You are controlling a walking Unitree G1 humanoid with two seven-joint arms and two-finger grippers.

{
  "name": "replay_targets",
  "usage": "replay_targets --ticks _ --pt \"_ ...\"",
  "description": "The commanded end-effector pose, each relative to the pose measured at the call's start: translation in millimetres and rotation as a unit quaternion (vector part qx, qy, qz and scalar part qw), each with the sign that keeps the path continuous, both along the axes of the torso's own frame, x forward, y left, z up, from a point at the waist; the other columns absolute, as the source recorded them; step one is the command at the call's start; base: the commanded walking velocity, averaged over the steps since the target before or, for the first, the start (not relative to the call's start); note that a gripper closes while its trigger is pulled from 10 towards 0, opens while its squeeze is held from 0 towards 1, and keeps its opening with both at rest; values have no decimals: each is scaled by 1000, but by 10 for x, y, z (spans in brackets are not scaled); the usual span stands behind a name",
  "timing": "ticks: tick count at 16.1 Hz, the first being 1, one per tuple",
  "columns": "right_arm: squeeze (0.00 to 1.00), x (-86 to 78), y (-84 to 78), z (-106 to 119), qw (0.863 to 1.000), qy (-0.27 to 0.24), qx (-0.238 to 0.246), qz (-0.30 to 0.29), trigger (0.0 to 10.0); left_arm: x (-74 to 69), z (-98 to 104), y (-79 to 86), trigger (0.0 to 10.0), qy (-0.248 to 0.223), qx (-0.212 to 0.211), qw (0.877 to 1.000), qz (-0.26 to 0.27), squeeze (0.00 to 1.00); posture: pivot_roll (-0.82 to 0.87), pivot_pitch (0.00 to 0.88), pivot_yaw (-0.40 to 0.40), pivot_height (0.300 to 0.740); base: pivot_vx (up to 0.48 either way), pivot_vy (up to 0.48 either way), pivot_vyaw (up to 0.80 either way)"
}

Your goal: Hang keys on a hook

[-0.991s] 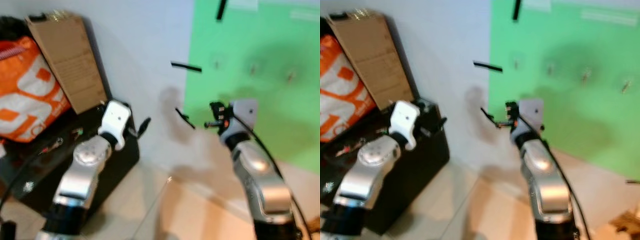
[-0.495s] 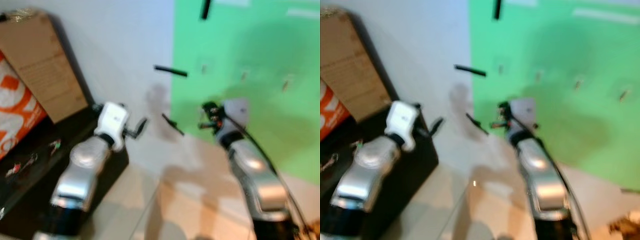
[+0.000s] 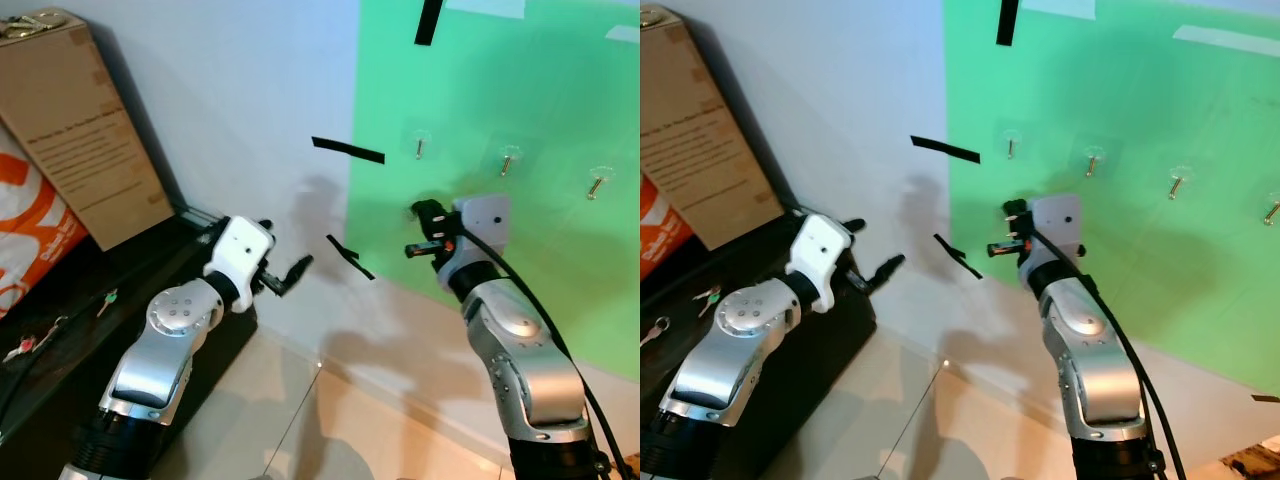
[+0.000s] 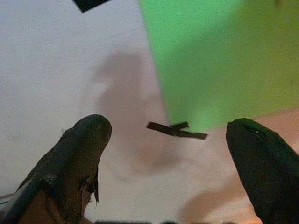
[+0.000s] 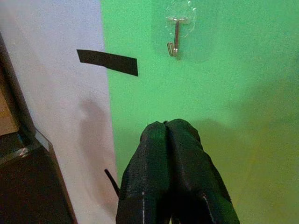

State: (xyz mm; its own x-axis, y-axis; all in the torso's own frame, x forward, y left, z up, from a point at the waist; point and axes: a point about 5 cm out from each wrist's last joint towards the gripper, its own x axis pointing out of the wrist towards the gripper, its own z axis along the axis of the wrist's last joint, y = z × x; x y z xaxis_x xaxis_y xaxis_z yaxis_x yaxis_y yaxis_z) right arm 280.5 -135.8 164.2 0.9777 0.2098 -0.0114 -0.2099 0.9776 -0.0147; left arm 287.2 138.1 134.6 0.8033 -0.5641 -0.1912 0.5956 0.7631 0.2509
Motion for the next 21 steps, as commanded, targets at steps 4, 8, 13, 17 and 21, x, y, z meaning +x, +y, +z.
replay_targets --ticks 4,8,13,17,21 --pt "0 86 94 209 999 -21 28 17 10000 -88 107 -17 10000 3 -6 997 -80 0 -97 0 37 740 0 0 0" --pt "0 201 125 283 999 -25 35 18 10000 -97 130 -24 10000 7 -7 995 -99 0 -99 0 39 740 0 0 0" --pt "0 405 111 359 999 -28 36 5 10000 -92 150 -23 10000 6 -10 994 -107 0 -94 0 38 740 0 0 0" --pt "0 559 73 429 999 -37 38 -3 10000 -99 156 -29 10000 10 -10 993 -115 0 -89 0 40 740 0 0 0" --pt "0 657 14 467 998 -42 50 -13 10000 -99 174 -27 10000 11 -10 993 -120 0 -72 0 42 740 0 0 0"
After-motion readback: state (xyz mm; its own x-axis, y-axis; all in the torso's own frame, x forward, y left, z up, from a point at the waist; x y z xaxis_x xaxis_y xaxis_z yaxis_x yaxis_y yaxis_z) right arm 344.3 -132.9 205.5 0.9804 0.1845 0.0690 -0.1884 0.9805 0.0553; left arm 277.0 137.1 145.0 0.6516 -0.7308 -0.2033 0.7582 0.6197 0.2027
